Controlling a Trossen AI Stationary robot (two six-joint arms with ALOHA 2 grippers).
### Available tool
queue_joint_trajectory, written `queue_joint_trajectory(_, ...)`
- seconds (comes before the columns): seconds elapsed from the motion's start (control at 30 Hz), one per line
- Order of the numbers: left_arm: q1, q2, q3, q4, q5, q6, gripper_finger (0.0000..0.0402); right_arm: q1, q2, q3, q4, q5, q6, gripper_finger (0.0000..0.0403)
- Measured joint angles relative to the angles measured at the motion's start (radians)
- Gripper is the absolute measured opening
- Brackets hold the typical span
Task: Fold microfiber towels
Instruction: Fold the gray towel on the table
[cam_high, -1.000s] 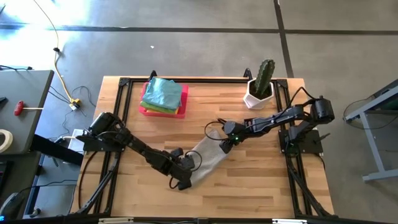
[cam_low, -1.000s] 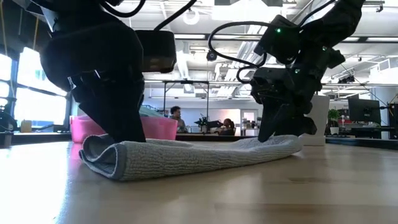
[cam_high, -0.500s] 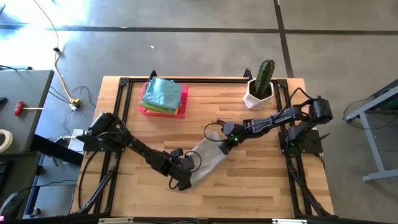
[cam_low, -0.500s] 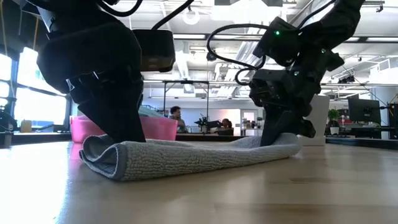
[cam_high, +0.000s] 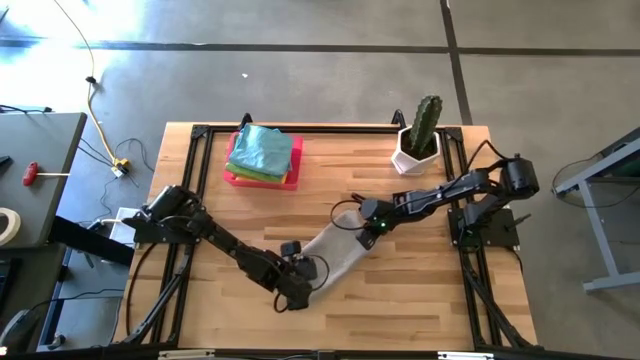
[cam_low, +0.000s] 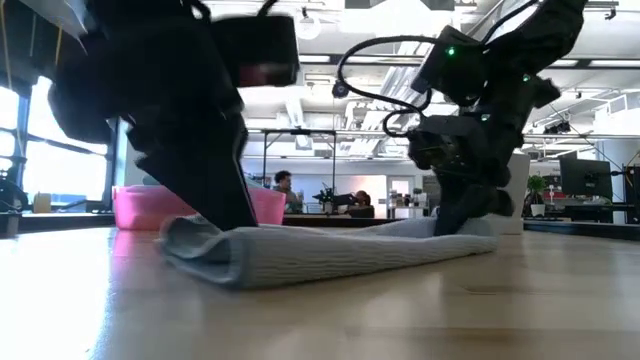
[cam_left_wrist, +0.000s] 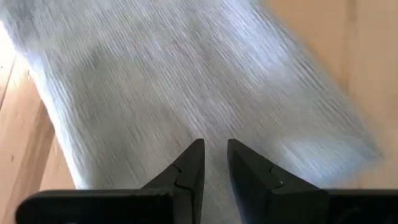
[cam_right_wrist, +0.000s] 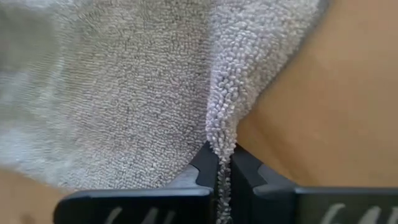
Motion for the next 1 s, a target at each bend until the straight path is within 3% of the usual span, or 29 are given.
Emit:
queue_joint_trajectory(0.1, -0.016, -0.001, 0.022, -0.062, -0.003, -0.021, 0.0062, 0.000, -0.022, 0.025, -0.114, 0.057, -0.025, 0.0002)
queue_joint_trajectory(0.33, -0.060, -0.003, 0.042, -0.119, -0.012, -0.111, 0.0062, 0.043, -0.034, 0.253, -0.626, 0.320, -0.106, 0.0001)
queue_joint_trajectory(0.47, -0.081, -0.004, 0.043, -0.117, -0.019, -0.137, 0.0062, 0.076, -0.035, 0.365, -0.750, 0.378, -0.103, 0.0000)
queue_joint_trajectory(0.7, -0.110, -0.005, 0.044, -0.118, -0.025, -0.141, 0.0062, 0.173, -0.018, 0.451, -0.706, 0.380, 0.000, 0.0000)
queue_joint_trajectory(1.0, -0.132, -0.006, 0.045, -0.139, -0.102, -0.138, 0.0062, 0.293, 0.106, 0.544, -0.606, 0.373, 0.112, 0.0000)
